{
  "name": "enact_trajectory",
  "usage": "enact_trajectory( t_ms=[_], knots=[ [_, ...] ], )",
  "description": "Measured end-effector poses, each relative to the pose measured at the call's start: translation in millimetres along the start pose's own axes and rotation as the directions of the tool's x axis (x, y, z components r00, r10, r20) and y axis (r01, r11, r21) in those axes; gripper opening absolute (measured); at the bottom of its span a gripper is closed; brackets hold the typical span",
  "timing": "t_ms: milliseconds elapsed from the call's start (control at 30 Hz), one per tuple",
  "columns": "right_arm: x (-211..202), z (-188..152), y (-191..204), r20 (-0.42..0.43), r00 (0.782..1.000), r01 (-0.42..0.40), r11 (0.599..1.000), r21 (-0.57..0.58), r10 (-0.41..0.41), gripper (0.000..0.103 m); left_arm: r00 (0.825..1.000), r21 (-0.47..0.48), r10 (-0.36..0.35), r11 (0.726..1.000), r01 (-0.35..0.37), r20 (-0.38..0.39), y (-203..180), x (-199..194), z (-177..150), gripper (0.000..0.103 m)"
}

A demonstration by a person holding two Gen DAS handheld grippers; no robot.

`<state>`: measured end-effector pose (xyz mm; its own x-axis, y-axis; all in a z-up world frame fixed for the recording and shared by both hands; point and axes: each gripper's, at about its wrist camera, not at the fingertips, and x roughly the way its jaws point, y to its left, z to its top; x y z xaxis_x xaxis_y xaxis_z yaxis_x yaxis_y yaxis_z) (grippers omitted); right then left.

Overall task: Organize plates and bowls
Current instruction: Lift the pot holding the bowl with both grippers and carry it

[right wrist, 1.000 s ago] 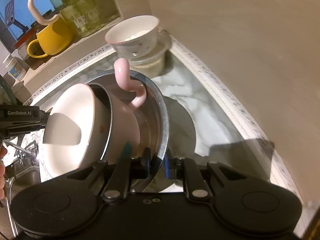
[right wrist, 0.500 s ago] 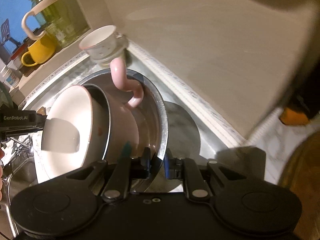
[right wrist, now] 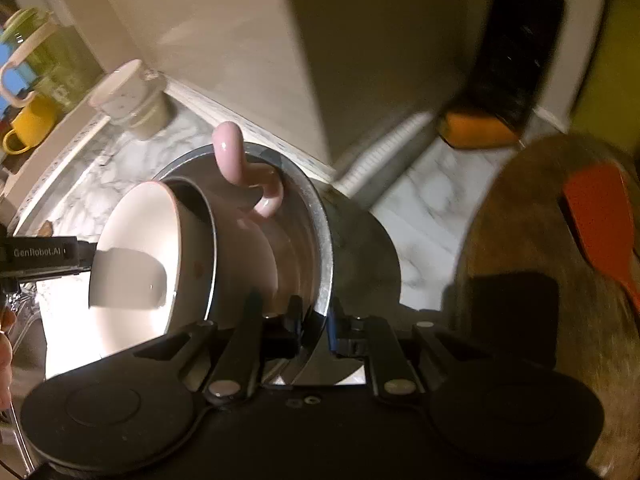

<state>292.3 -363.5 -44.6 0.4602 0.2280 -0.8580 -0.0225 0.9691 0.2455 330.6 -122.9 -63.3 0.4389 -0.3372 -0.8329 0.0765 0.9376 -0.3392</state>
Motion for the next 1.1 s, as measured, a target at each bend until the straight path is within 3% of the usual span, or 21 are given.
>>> enact_trajectory(
  t_ms=[533, 1000, 1100],
  knots=[
    [26, -26, -37, -0.068, 0.998, -0.012, 0.998, 0.055, 0.016, 0.013, 0.995, 0.043, 0.060, 0.997, -0.056, -0.078, -12, 36, -16, 0.011],
    [35, -20, -46, -0.095, 0.994, -0.038, 0.997, 0.072, 0.045, 0.014, 0.995, 0.039, 0.042, 0.998, -0.039, -0.088, -10, 38, -13, 0.011],
    [36, -21, -45, -0.095, 0.995, -0.029, 0.997, 0.067, 0.036, 0.018, 0.995, 0.031, 0.040, 0.999, -0.037, -0.096, -10, 38, -14, 0.011]
  ],
)
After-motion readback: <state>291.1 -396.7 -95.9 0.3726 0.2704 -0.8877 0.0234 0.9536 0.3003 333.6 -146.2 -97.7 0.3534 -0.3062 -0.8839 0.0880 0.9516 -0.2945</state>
